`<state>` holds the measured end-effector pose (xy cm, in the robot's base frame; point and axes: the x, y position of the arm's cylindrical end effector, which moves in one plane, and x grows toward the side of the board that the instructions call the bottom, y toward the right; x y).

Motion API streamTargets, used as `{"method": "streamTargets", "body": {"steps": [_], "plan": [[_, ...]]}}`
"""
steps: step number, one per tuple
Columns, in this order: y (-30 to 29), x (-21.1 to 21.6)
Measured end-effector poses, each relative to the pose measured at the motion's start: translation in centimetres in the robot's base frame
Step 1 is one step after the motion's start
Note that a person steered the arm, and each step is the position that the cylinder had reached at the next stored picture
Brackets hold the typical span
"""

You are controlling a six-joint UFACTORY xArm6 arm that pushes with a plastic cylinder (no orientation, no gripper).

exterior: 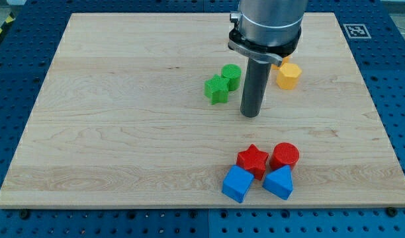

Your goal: Separate the green star and the green circle

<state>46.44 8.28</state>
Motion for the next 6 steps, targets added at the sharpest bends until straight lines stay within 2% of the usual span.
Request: {"method": "streamTargets", "body": {"steps": [1,3,5,6], "plan": [[0.7,-0.4],[-4.5,-0.3],[-4.9,-5.4],[-4.9,-6.1]]}}
